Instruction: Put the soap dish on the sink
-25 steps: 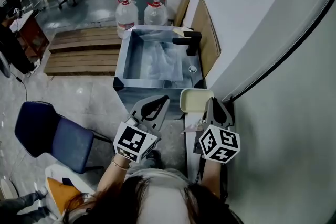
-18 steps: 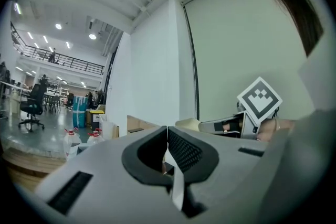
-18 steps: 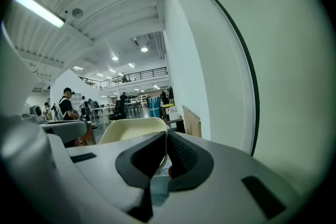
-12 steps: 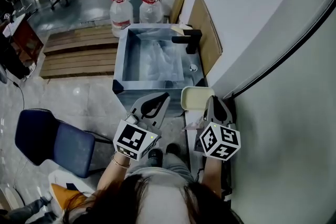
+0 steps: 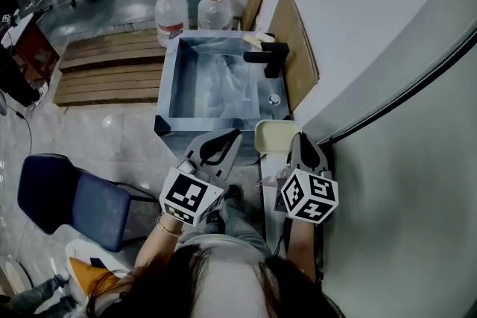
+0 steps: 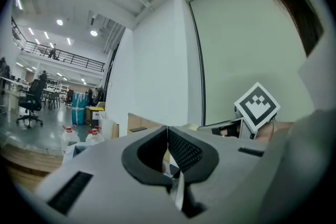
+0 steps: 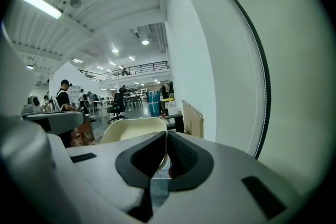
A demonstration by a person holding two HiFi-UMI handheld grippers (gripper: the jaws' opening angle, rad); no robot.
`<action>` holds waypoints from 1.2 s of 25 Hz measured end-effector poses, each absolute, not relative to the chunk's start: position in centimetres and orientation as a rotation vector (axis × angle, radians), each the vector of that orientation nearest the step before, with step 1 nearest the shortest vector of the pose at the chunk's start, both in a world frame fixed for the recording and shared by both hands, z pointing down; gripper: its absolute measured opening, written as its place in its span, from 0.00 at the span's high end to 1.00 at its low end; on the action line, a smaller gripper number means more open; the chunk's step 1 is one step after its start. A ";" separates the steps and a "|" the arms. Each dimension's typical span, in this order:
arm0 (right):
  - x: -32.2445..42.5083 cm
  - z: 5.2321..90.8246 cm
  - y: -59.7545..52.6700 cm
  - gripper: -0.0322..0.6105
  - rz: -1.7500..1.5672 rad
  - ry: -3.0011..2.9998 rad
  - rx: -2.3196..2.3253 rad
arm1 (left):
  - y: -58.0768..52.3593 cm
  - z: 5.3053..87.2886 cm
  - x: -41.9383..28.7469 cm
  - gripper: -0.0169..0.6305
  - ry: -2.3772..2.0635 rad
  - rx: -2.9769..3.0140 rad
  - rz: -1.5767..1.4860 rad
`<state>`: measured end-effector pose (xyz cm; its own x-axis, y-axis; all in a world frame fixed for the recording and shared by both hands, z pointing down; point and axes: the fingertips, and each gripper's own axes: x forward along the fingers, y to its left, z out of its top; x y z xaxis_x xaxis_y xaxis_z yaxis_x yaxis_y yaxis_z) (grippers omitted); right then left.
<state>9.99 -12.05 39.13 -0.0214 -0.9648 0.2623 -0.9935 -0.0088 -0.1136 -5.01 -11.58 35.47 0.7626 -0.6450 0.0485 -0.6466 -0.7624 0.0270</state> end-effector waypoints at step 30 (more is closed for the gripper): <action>13.1 51.0 -25.7 0.90 0.506 -2.114 1.773 | -23.5 39.2 0.9 0.96 -1.140 2.800 0.151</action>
